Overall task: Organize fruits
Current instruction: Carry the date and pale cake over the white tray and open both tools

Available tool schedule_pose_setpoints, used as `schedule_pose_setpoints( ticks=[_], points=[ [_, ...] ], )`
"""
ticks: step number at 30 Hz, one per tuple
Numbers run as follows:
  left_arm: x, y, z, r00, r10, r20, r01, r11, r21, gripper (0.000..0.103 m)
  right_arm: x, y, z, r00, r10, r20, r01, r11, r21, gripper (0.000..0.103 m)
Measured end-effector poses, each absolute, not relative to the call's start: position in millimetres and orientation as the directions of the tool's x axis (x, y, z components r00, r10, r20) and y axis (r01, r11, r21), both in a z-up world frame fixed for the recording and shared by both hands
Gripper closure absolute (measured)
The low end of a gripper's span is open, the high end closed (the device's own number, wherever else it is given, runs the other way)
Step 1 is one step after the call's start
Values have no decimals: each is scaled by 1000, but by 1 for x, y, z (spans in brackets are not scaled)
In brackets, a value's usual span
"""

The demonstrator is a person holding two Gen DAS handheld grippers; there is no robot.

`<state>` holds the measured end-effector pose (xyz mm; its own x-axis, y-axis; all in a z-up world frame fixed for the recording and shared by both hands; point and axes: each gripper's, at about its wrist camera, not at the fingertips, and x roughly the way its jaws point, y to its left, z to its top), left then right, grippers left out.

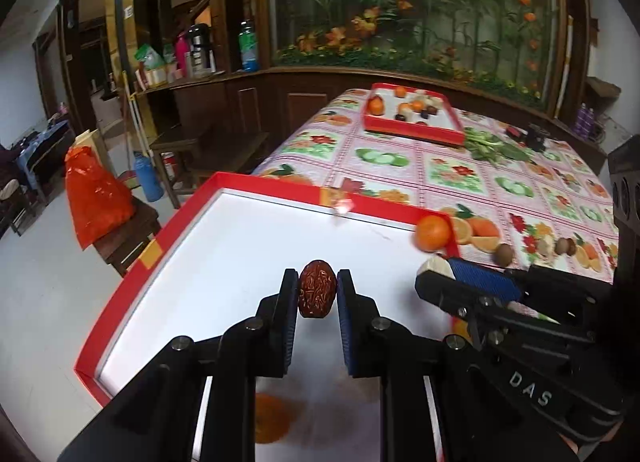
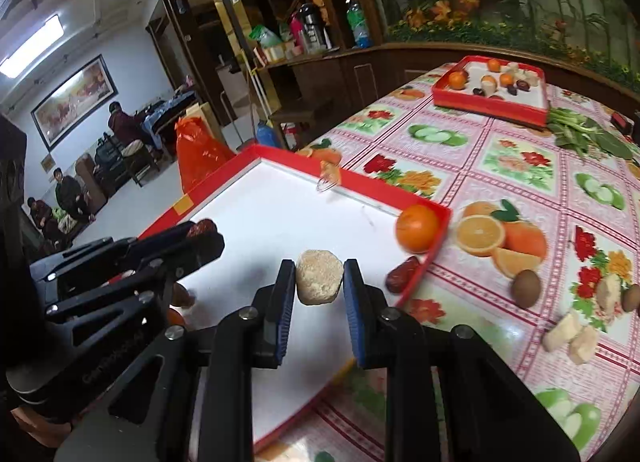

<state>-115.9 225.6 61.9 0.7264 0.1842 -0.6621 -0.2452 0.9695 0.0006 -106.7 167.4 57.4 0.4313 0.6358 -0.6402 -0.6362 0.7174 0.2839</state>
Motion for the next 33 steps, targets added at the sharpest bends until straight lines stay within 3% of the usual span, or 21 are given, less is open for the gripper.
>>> schedule_pose_setpoints(
  ticks=[30, 32, 33],
  points=[
    [-109, 245, 39, 644, 249, -723, -330, 943, 30, 85, -107, 177, 40, 362, 590, -722, -658, 710, 251, 76],
    [-109, 245, 39, 641, 253, -724, -335, 942, 32, 77, -107, 177, 41, 363, 589, -722, -658, 711, 249, 76],
    [-109, 245, 40, 639, 256, -725, -339, 940, 34, 63, -107, 176, 41, 362, 592, -720, -657, 710, 253, 75]
  ],
)
